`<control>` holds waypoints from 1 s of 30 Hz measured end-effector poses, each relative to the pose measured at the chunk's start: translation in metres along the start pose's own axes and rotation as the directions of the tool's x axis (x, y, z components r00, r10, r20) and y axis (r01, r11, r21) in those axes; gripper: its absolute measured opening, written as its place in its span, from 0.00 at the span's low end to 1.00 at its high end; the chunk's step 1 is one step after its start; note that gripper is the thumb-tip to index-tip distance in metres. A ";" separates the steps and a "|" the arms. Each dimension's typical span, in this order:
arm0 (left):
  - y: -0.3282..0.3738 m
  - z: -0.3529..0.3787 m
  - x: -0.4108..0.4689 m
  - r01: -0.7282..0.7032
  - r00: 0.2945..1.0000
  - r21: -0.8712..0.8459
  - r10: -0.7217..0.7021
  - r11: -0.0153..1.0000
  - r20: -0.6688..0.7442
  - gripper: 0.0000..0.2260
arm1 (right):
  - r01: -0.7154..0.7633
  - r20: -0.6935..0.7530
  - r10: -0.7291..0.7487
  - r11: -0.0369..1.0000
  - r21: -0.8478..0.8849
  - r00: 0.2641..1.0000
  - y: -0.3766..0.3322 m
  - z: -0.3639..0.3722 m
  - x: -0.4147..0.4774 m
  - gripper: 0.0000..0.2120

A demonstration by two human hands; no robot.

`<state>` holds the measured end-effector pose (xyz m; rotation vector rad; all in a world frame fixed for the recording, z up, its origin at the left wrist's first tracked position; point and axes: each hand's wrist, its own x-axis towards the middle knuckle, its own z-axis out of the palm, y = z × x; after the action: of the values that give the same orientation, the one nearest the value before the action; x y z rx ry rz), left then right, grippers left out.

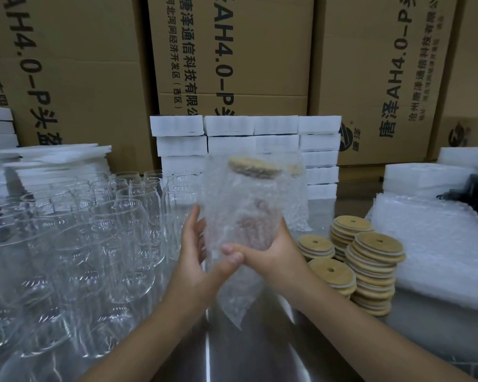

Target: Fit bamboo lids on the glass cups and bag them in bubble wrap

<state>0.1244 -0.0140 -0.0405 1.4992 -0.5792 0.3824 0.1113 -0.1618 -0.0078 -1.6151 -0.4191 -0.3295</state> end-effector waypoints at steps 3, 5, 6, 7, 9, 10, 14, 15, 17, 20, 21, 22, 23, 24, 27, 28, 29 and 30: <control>0.000 0.003 -0.001 0.033 0.998 0.111 -0.038 0.993 0.043 0.46 | 0.029 -0.050 -0.025 0.996 0.084 0.998 -0.004 -0.008 0.002 0.38; 0.001 0.005 -0.003 0.042 0.996 0.122 -0.050 0.992 0.070 0.45 | 0.029 -0.071 -0.023 0.996 0.089 0.997 -0.005 -0.010 0.002 0.38; 0.000 0.006 -0.003 0.045 0.995 0.123 -0.055 0.991 0.080 0.46 | 0.025 -0.076 -0.019 0.997 0.072 0.997 -0.004 -0.011 0.003 0.39; -0.001 0.007 -0.003 0.049 0.994 0.124 -0.061 0.991 0.087 0.46 | 0.018 -0.076 -0.015 0.999 0.045 0.997 -0.003 -0.010 0.004 0.40; -0.004 0.006 -0.003 0.066 0.991 0.132 -0.080 0.989 0.107 0.51 | 0.014 -0.072 -0.014 1.000 0.006 0.997 -0.001 -0.009 0.005 0.42; -0.005 0.005 -0.003 0.076 0.989 0.155 -0.094 0.985 0.113 0.54 | 0.015 -0.076 -0.016 1.000 -0.005 0.997 0.001 -0.009 0.005 0.43; -0.007 0.002 -0.002 0.105 0.981 0.220 -0.137 0.970 0.139 0.50 | 0.008 -0.086 -0.013 0.998 -0.057 0.996 0.003 -0.007 0.005 0.44; -0.009 0.001 -0.002 0.101 0.980 0.239 -0.138 0.966 0.145 0.49 | 0.022 -0.089 -0.027 0.999 -0.048 0.996 0.003 -0.008 0.005 0.42; -0.010 0.002 -0.002 0.103 0.974 0.286 -0.155 0.953 0.164 0.50 | 0.042 -0.116 -0.046 0.998 -0.040 0.992 0.001 -0.009 0.004 0.41; -0.013 0.001 0.000 0.100 0.964 0.278 -0.162 0.955 0.210 0.48 | 0.052 -0.150 -0.053 0.999 -0.013 0.987 -0.002 -0.010 0.004 0.39; -0.014 0.000 0.001 0.092 0.965 0.270 -0.153 0.958 0.215 0.48 | 0.056 -0.153 -0.054 0.998 0.009 0.987 -0.003 -0.011 0.004 0.38; -0.014 0.000 0.001 0.086 0.966 0.267 -0.146 0.960 0.215 0.48 | 0.052 -0.157 -0.048 0.998 0.018 0.986 -0.003 -0.011 0.004 0.38; -0.015 0.000 0.000 0.082 0.968 0.269 -0.141 0.960 0.207 0.49 | 0.046 -0.162 -0.043 0.999 0.017 0.986 -0.003 -0.012 0.004 0.38; -0.015 -0.001 -0.001 0.079 0.970 0.277 -0.138 0.958 0.201 0.49 | 0.048 -0.164 -0.046 0.999 0.009 0.985 -0.003 -0.012 0.004 0.38; -0.015 0.000 -0.004 0.075 0.964 0.311 -0.148 0.948 0.219 0.51 | 0.040 -0.169 -0.043 0.999 -0.022 0.985 -0.004 -0.012 0.004 0.44; -0.014 0.000 -0.004 0.075 0.962 0.321 -0.153 0.944 0.226 0.52 | 0.036 -0.162 -0.040 0.999 -0.024 0.986 -0.003 -0.012 0.003 0.44; -0.012 0.001 -0.004 0.074 0.961 0.325 -0.155 0.943 0.230 0.52 | 0.042 -0.151 -0.045 0.999 -0.021 0.988 -0.003 -0.011 0.003 0.40; -0.012 0.002 -0.004 0.077 0.962 0.309 -0.152 0.948 0.227 0.53 | 0.047 -0.134 -0.049 0.999 -0.016 0.990 -0.002 -0.010 0.003 0.36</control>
<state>0.1283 -0.0161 -0.0524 1.8810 -0.6475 0.1959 0.1132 -0.1713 -0.0035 -1.5866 -0.3536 -0.4755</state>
